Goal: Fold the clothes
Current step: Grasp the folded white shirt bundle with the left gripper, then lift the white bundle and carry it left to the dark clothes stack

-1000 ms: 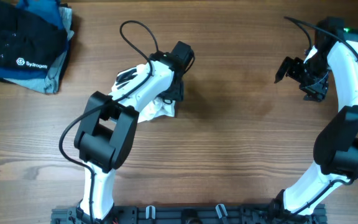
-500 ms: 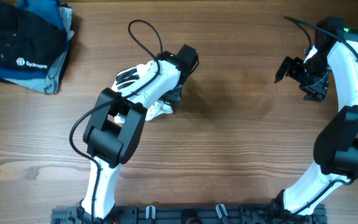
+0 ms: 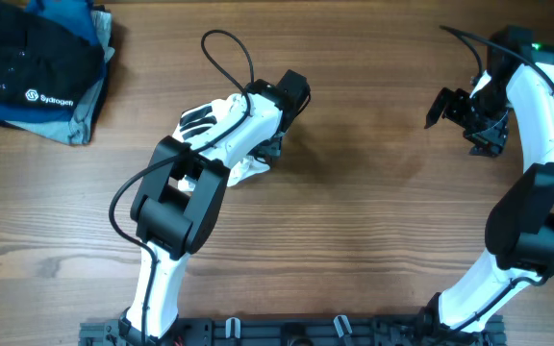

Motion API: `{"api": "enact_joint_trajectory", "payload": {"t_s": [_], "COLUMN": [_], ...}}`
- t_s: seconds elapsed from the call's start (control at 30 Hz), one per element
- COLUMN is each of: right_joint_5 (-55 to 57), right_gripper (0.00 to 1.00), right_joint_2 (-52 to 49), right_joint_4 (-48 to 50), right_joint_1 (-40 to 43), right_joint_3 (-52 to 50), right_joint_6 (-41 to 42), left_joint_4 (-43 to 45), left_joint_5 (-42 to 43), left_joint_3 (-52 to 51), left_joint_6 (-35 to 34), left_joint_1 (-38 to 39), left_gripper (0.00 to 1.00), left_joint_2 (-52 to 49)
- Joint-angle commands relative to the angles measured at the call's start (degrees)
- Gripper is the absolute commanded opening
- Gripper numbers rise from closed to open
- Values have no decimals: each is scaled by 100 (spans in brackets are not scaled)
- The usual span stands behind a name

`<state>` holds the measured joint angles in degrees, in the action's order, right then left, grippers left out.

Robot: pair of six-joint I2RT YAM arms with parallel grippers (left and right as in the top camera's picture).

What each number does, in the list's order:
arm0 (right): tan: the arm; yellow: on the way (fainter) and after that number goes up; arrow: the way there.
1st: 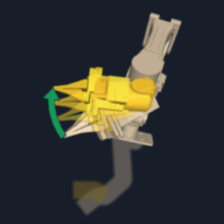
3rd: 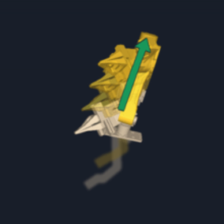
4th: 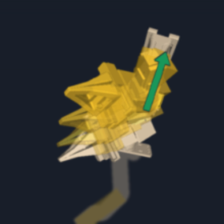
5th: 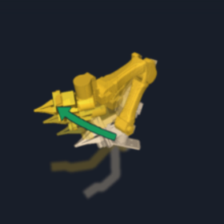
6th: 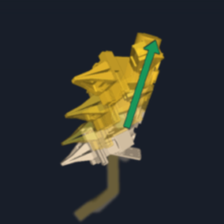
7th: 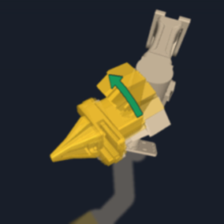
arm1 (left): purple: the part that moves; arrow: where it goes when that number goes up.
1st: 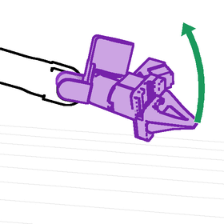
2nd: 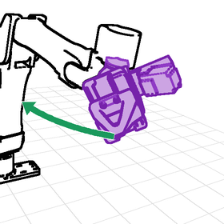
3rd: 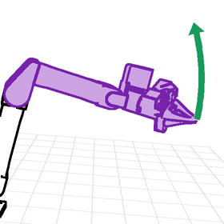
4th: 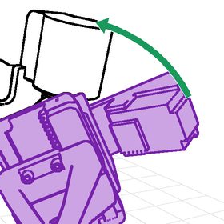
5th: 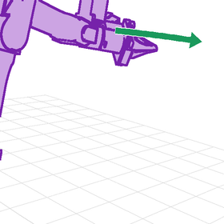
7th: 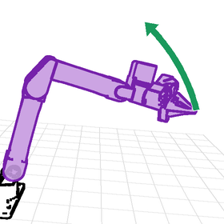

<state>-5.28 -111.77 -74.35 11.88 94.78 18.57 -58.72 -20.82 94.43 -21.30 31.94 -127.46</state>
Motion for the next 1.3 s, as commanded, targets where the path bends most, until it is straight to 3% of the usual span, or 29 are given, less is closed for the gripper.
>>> {"api": "enact_joint_trajectory", "payload": {"t_s": [0.0, 0.3, 0.4, 0.5, 1.0, 1.27], "right_joint_5": [-116, -116, -116, -116, -118, -120], "right_gripper": [100, 100, 100, 100, 100, 100], "right_joint_2": [76, 76, 76, 76, 76, 76], "right_joint_4": [-22, -22, -9, -7, -24, -26], "right_joint_1": [-46, -46, -46, -46, -46, -46], "right_joint_3": [90, 90, 90, 90, 90, 90], "right_joint_6": [-57, -57, -57, -55, -52, -55], "left_joint_4": [42, 280, 243, 271, 210, 262], "left_joint_5": [584, 863, 417, 155, -647, -1591], "left_joint_3": [-319, -317, -299, -258, -55, -55], "left_joint_6": [55, 127, -625, -920, -1014, -1263], "left_joint_1": [-116, -116, -116, -114, -103, -105], "left_gripper": [4, 4, 4, 4, 4, 4], "left_joint_2": [-651, -511, -393, -195, 1384, 2465]}}
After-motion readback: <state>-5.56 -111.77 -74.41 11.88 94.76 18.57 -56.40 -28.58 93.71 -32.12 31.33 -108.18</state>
